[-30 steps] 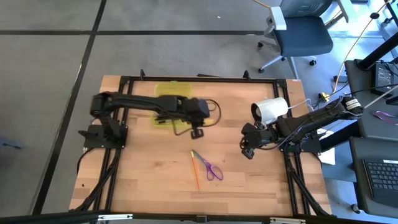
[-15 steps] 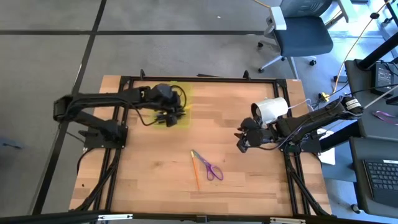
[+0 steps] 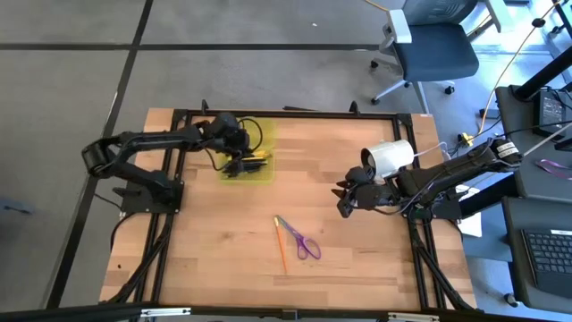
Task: Pick & place school supplies into a supply box
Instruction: Put the yellow pen into the yellow supply box
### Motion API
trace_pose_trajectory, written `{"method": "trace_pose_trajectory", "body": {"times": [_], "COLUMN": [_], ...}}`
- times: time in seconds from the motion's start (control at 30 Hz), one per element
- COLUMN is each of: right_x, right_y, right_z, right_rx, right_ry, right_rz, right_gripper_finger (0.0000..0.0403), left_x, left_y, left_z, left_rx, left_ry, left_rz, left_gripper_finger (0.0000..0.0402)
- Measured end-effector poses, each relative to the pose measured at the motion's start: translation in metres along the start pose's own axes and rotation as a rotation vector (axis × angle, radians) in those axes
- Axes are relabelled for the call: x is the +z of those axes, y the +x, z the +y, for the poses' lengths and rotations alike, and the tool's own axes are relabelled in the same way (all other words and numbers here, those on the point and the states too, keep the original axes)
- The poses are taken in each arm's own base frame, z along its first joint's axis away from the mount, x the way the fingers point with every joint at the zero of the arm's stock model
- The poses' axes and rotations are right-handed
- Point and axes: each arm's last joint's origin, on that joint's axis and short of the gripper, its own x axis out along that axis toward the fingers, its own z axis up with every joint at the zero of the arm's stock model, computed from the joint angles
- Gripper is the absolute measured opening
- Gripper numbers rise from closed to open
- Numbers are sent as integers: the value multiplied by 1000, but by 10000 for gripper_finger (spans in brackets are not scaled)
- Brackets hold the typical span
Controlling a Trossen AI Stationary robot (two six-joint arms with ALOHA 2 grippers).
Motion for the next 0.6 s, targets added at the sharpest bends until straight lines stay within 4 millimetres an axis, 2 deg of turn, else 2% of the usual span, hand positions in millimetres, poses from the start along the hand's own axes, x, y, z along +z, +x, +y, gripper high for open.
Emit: {"method": "trace_pose_trajectory", "body": {"times": [0.37,0.6], "right_x": [0,0], "right_y": [0,0], "right_z": [0,0], "right_rx": [-1,-1], "right_ry": [18,16], "right_rz": [0,0], "right_gripper_finger": [152,152], "left_x": [-24,-28], "left_y": [39,44], "left_z": [9,9], "left_rx": [-83,-76], "left_ry": [35,30], "left_rz": [125,154], "left_gripper_finger": [37,50]}}
